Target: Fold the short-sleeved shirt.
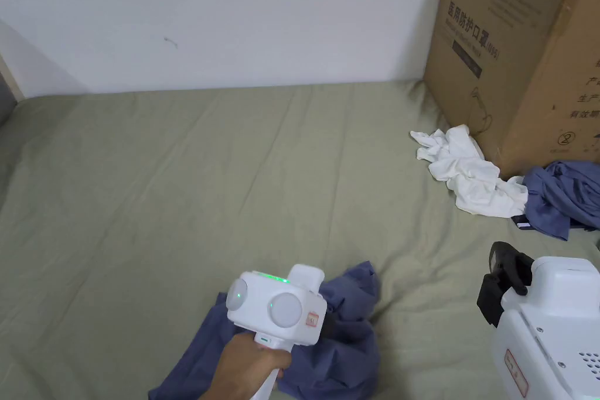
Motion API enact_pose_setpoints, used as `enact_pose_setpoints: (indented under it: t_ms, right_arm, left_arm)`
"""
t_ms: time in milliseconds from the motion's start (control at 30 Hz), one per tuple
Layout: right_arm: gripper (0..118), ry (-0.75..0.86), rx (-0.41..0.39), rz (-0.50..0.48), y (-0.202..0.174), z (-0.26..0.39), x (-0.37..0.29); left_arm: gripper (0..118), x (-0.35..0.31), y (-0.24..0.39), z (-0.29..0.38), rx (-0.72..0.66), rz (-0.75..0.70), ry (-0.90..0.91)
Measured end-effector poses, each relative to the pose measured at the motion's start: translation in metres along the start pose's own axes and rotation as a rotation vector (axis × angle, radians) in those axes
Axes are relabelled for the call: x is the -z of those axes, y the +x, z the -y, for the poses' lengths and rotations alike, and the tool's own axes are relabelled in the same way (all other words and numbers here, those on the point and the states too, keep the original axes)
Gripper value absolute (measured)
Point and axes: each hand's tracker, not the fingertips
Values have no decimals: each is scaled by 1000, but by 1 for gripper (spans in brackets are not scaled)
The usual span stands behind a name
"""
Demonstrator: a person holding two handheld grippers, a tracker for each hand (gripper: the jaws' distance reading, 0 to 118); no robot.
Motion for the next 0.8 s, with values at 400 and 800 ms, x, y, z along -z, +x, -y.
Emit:
enact_pose_setpoints:
  t_ms: [400,800]
  right_arm:
    - [3,6,-10,-15,-8,-6,-1]
    - [3,77,-24,-38,-24,-35,-1]
  left_arm:
    - [107,-53,-15,2,-173,34,198]
    - [116,-224,-56,5,-197,-168,750]
